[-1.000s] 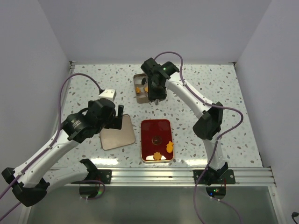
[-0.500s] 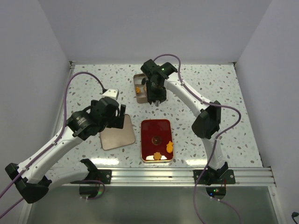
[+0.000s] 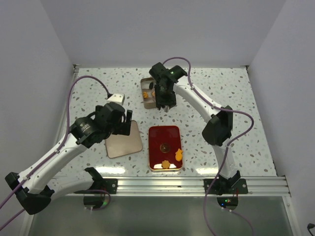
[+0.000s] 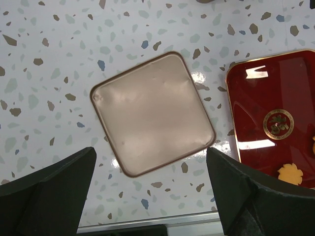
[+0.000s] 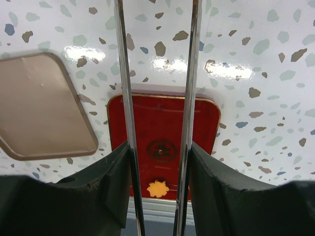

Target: Pack the cookies

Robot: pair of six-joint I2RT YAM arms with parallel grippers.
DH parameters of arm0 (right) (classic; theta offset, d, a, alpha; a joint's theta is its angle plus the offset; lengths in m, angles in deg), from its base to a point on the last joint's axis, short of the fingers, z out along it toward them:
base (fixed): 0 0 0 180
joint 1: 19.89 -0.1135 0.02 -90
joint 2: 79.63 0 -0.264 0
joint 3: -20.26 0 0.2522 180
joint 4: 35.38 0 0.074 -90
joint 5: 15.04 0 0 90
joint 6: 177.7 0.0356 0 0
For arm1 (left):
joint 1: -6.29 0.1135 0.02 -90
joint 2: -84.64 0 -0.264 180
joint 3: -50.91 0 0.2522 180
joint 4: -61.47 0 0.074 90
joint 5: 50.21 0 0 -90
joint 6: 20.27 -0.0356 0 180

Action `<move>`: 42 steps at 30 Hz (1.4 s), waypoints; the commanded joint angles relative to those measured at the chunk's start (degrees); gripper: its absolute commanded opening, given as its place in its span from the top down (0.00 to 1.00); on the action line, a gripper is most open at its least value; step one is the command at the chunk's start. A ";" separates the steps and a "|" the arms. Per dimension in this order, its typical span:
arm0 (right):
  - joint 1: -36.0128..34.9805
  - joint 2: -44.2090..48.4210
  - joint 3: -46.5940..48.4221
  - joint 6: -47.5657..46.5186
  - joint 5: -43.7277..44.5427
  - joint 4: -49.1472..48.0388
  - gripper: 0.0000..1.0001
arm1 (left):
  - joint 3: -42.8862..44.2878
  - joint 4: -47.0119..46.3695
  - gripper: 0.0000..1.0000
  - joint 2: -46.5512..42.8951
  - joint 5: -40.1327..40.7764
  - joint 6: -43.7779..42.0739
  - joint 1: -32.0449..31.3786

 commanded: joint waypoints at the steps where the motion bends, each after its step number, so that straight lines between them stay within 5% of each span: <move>1: 0.28 3.90 2.51 -0.27 1.52 3.36 0.52 | 1.22 -1.24 0.00 -1.16 0.55 1.13 -0.22; 14: -2.96 20.07 -8.90 2.98 4.16 4.94 0.52 | -0.63 -3.00 0.00 -2.30 -2.87 -0.98 -0.13; 30: -34.24 42.75 -43.43 29.51 3.29 6.71 0.52 | -2.13 -6.16 0.00 -1.33 -8.59 -2.92 -0.13; 35: -44.08 41.35 -46.00 36.37 2.84 9.51 0.52 | -1.69 -6.87 0.00 -0.80 -9.29 -2.74 -0.22; 42: -48.49 40.12 -48.72 40.33 2.40 10.47 0.52 | -2.39 -5.99 0.00 -2.03 -9.29 -1.16 -0.13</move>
